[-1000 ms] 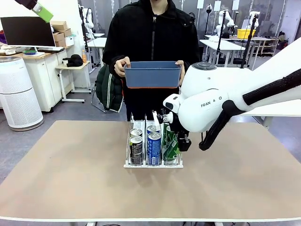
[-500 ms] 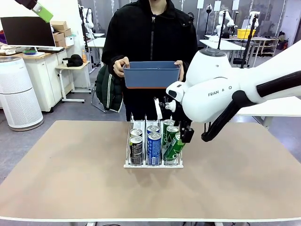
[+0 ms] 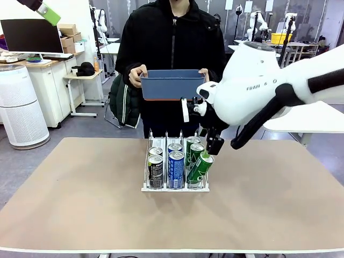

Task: Fill the beverage cans into the dispenser.
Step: Place the picked Sprite in the line of the Automatic Can Dispenser with the same cans, then pick up the Pepsi coke handed by the human.

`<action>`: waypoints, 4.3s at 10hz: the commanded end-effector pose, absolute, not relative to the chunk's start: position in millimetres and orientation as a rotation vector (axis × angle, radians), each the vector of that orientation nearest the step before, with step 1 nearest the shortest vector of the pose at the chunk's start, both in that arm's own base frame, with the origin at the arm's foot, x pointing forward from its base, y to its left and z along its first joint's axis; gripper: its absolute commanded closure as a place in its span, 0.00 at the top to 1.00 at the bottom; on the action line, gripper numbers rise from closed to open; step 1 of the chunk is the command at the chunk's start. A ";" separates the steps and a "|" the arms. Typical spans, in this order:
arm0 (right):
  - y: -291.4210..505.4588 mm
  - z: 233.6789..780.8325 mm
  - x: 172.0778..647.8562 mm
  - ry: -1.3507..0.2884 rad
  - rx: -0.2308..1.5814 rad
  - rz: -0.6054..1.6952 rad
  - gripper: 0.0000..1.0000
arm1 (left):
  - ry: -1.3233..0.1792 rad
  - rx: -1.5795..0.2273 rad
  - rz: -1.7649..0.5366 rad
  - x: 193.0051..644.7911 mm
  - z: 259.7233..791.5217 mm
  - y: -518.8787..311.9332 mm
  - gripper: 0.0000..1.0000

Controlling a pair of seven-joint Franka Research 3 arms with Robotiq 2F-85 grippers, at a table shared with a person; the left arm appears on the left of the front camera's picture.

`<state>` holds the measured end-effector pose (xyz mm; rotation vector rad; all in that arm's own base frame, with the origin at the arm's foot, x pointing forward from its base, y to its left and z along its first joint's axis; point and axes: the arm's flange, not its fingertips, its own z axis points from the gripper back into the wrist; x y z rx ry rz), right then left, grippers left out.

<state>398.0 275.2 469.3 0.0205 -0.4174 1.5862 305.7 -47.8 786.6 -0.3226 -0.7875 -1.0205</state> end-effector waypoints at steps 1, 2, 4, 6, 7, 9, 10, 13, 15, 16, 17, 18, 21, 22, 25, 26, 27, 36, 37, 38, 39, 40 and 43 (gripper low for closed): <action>257.5 490.4 388.3 -0.417 0.155 1.558 1.00 | -0.788 -0.316 -1.018 306.0 785.5 -46.9 1.00; 253.2 500.7 384.8 -0.427 0.166 1.540 1.00 | -0.788 -0.316 -1.018 306.0 785.5 -46.9 1.00; 249.3 509.2 379.0 -0.433 0.148 1.478 1.00 | -0.788 -0.316 -1.018 306.0 785.5 -46.9 1.00; 250.6 512.1 382.7 -0.434 0.142 1.510 1.00 | -0.788 -0.316 -1.018 306.0 785.5 -46.9 1.00; 250.6 512.1 382.7 -0.434 0.142 1.510 1.00 | -0.788 -0.316 -1.018 306.0 785.5 -46.9 1.00; 250.6 512.1 382.7 -0.434 0.142 1.510 1.00 | -0.788 -0.316 -1.018 306.0 785.5 -46.9 1.00; 250.6 512.1 382.7 -0.434 0.142 1.510 1.00 | -0.788 -0.316 -1.018 306.0 785.5 -46.9 1.00; 250.6 512.1 382.7 -0.434 0.142 1.510 1.00 | -0.788 -0.316 -1.018 306.0 785.5 -46.9 1.00; 250.6 512.1 382.7 -0.434 0.142 1.510 1.00 | -0.788 -0.316 -1.018 306.0 785.5 -46.9 1.00; 250.6 512.1 382.7 -0.434 0.142 1.510 1.00 | -0.788 -0.316 -1.018 306.0 785.5 -46.9 1.00; 250.6 512.1 382.7 -0.434 0.142 1.510 1.00 | -0.788 -0.316 -1.018 306.0 785.5 -46.9 1.00; 250.6 512.1 382.7 -0.434 0.142 1.510 1.00 | -0.788 -0.316 -1.018 306.0 785.5 -46.9 1.00; 250.6 512.1 382.7 -0.434 0.142 1.510 1.00 | -0.788 -0.316 -1.018 306.0 785.5 -46.9 1.00; 250.6 512.1 382.7 -0.434 0.142 1.510 1.00 | -0.788 -0.316 -1.018 306.0 785.5 -46.9 1.00; 250.6 512.1 382.7 -0.434 0.142 1.510 1.00 | -0.788 -0.316 -1.018 306.0 785.5 -46.9 1.00; 250.6 512.1 382.7 -0.434 0.142 1.510 1.00 | -0.788 -0.316 -1.018 306.0 785.5 -46.9 1.00; 250.6 512.1 382.7 -0.434 0.142 1.510 1.00 | -0.788 -0.316 -1.018 306.0 785.5 -46.9 1.00; 117.8 709.1 417.9 -0.565 0.297 1.127 1.00 | -0.788 -0.316 -1.018 306.0 785.5 -46.9 1.00; 110.5 730.3 414.0 -0.531 0.280 1.087 1.00 | -0.788 -0.316 -1.018 306.0 785.5 -46.9 1.00; 105.5 746.5 417.9 -0.504 0.265 1.078 1.00 | -0.788 -0.316 -1.018 306.0 785.5 -46.9 1.00; 99.1 763.8 423.4 -0.481 0.274 1.076 1.00 | -0.788 -0.316 -1.018 306.0 785.5 -46.9 1.00; 92.8 776.9 421.7 -0.485 0.266 1.064 1.00 | -0.788 -0.316 -1.018 306.0 785.5 -46.9 1.00; 73.9 801.7 418.0 -0.579 0.242 1.011 1.00 | -0.788 -0.316 -1.018 306.0 785.5 -46.9 1.00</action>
